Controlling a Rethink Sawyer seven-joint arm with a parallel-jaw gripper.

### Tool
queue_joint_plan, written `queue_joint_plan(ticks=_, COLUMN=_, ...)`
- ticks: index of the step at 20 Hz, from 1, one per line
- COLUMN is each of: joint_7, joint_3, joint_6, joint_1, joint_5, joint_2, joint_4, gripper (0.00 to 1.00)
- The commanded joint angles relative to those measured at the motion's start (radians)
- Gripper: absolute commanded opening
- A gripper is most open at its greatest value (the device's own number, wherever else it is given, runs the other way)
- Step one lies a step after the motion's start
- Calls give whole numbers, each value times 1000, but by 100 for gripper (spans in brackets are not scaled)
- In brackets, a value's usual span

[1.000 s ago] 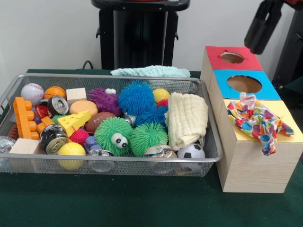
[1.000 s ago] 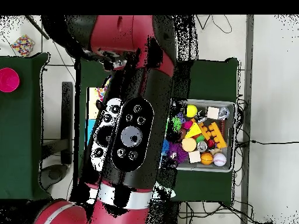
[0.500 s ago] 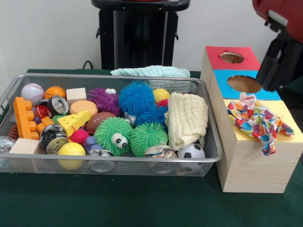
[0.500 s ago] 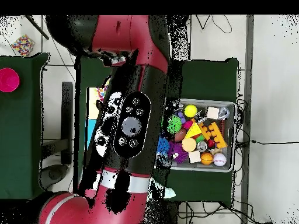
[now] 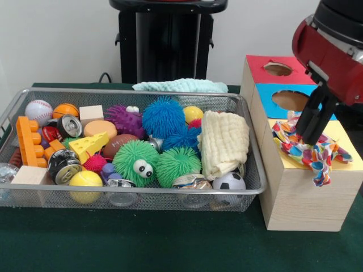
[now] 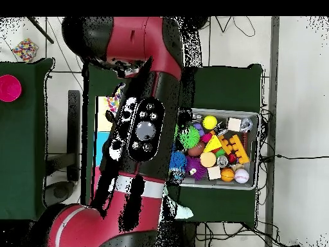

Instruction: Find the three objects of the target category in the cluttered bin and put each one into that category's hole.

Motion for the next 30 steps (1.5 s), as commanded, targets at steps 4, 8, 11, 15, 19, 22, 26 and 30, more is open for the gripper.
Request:
queue_joint_plan(ticks=4, joint_7=118, joint_3=88, joint_6=155, joint_1=6, joint_5=19, joint_2=8, joint_4=88, gripper=0)
queue_joint_plan(ticks=8, joint_7=101, joint_3=104, joint_6=178, joint_1=39, joint_5=7, joint_2=-15, joint_4=150, gripper=0)
queue_joint_plan(ticks=11, joint_7=86, joint_3=112, joint_6=156, joint_1=58, joint_5=-12, joint_2=-20, joint_4=200, gripper=0)
queue_joint_plan(ticks=15, joint_7=81, joint_3=155, joint_6=34, joint_1=78, joint_5=-9, joint_2=-32, joint_4=308, gripper=0)
queue_joint_plan(ticks=19, joint_7=74, joint_3=196, joint_6=-86, joint_1=85, joint_5=-4, joint_2=-33, joint_4=385, gripper=0)
queue_joint_plan(ticks=22, joint_7=87, joint_3=211, joint_6=-128, joint_1=91, joint_5=-2, joint_2=-29, joint_4=412, gripper=0)
queue_joint_plan(ticks=26, joint_7=89, joint_3=215, joint_6=-137, joint_1=93, joint_5=-8, joint_2=-24, joint_4=415, gripper=0)
queue_joint_plan(ticks=30, joint_7=97, joint_3=199, joint_6=-114, joint_1=94, joint_5=-18, joint_2=-26, joint_4=401, gripper=0)
